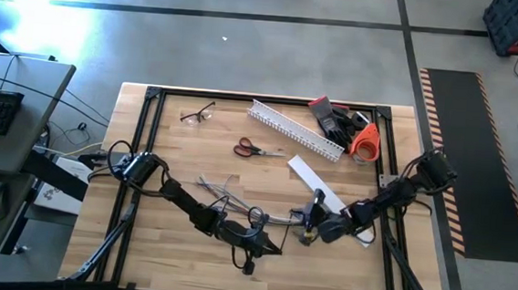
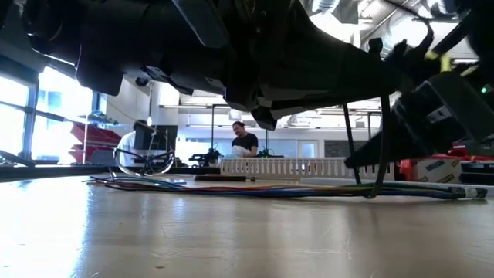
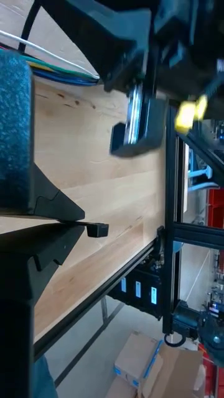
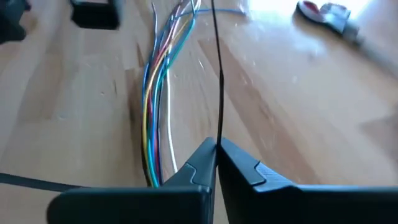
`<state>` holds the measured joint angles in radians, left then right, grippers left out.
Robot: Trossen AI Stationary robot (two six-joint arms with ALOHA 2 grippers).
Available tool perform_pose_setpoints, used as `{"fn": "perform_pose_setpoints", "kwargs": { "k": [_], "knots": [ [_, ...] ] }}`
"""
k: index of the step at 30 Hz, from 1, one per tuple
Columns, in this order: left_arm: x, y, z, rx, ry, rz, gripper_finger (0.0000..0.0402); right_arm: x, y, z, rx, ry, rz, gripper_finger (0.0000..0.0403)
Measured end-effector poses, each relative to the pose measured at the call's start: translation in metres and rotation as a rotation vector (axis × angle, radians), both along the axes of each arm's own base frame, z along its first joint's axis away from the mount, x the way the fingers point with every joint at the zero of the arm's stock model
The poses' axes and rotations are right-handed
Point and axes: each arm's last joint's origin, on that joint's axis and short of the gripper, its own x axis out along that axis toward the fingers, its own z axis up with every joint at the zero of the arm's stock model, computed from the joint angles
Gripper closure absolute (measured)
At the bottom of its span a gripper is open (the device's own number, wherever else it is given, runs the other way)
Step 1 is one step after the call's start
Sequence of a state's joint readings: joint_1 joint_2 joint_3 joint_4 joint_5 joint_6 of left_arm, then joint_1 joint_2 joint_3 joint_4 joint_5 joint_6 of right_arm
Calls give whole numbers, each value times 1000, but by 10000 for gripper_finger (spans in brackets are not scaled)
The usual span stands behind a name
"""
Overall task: Ziptie cables
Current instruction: Wrap the cable wires with a black ziptie
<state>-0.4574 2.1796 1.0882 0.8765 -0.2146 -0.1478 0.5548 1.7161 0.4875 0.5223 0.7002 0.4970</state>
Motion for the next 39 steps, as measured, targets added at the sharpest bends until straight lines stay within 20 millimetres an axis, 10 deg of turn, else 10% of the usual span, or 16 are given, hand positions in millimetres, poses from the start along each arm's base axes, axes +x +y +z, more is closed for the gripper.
{"fn": "perform_pose_setpoints", "kwargs": {
  "k": [10,18,39],
  "knots": [
    [3,6,0,-41,14,-25,402,22,52,23,-493,198,5,403],
    [3,5,-1,-63,33,-24,402,35,83,5,-764,287,65,403],
    [-3,5,3,-47,98,-13,402,30,102,1,-964,323,152,403]
  ]
}}
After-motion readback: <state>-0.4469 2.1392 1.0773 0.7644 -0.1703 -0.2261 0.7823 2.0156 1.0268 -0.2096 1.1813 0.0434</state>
